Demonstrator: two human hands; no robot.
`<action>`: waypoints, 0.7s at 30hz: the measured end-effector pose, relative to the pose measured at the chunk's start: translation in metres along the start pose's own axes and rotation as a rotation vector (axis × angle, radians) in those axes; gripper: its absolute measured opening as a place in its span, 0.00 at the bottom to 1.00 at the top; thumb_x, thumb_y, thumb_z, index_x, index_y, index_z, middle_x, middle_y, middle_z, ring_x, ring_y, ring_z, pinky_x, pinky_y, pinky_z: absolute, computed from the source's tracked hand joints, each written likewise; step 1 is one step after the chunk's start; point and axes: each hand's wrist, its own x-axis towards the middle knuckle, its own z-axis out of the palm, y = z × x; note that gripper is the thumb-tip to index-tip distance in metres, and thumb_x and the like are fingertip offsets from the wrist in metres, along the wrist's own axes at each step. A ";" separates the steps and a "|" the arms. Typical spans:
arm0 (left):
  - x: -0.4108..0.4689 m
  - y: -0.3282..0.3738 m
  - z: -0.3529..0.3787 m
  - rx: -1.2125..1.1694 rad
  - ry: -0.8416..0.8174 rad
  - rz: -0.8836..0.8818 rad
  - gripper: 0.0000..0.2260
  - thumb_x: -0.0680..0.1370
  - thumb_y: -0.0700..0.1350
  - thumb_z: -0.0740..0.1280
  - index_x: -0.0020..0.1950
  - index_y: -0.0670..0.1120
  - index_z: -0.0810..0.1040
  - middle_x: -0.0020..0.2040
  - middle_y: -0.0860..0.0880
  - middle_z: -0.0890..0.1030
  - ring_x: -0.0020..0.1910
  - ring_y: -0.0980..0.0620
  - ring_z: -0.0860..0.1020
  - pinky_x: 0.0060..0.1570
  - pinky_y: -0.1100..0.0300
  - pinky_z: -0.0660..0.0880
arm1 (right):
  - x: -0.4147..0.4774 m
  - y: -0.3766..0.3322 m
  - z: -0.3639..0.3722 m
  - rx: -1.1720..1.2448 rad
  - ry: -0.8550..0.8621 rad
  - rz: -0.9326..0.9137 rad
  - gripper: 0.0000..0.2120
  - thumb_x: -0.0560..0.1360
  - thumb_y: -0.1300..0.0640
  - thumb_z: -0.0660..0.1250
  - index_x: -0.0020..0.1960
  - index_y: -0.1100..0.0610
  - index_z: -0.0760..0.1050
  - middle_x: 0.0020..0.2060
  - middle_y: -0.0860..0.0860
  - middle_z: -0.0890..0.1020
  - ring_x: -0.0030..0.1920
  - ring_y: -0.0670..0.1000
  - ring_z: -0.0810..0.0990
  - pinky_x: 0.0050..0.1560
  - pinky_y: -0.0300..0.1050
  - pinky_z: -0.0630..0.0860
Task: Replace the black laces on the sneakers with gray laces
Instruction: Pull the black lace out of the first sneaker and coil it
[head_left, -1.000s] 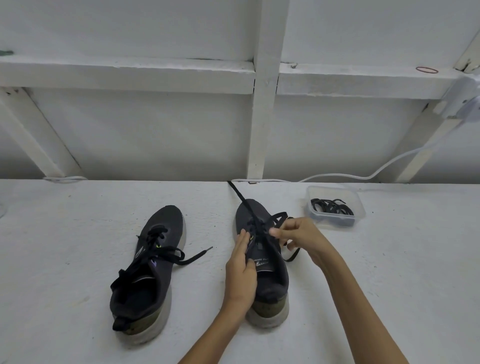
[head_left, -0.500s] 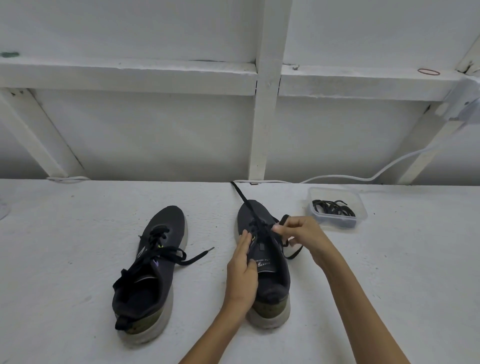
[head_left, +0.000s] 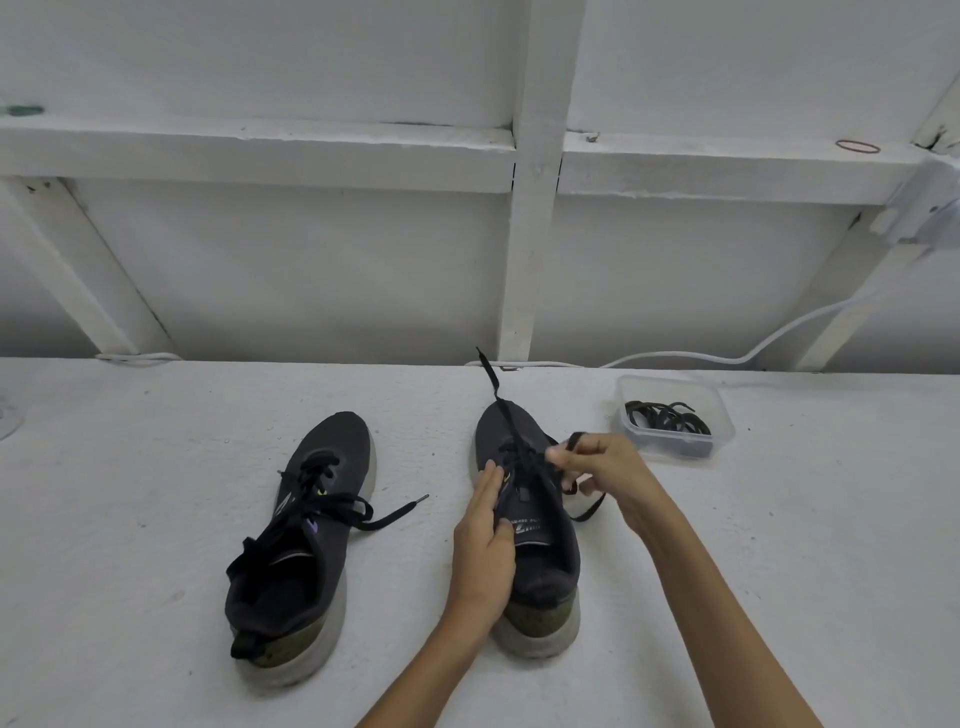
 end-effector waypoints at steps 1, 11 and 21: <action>0.000 0.000 0.000 -0.002 -0.002 0.000 0.28 0.78 0.27 0.54 0.75 0.47 0.64 0.75 0.57 0.62 0.75 0.60 0.59 0.72 0.69 0.54 | 0.003 -0.003 -0.003 0.047 0.085 -0.031 0.08 0.73 0.61 0.73 0.42 0.66 0.81 0.31 0.49 0.82 0.27 0.46 0.76 0.30 0.38 0.66; 0.000 0.002 -0.001 0.015 -0.006 -0.007 0.28 0.78 0.27 0.54 0.76 0.47 0.63 0.76 0.55 0.62 0.75 0.60 0.59 0.74 0.65 0.54 | 0.001 0.001 -0.005 -0.032 -0.102 0.040 0.07 0.73 0.55 0.74 0.42 0.59 0.81 0.35 0.50 0.81 0.31 0.45 0.77 0.31 0.37 0.70; -0.002 0.004 -0.002 -0.011 -0.026 -0.019 0.28 0.79 0.28 0.54 0.76 0.48 0.63 0.76 0.56 0.63 0.75 0.60 0.59 0.72 0.68 0.55 | 0.014 -0.010 -0.023 0.389 0.385 -0.149 0.07 0.75 0.60 0.71 0.39 0.59 0.76 0.33 0.51 0.77 0.27 0.45 0.74 0.26 0.34 0.67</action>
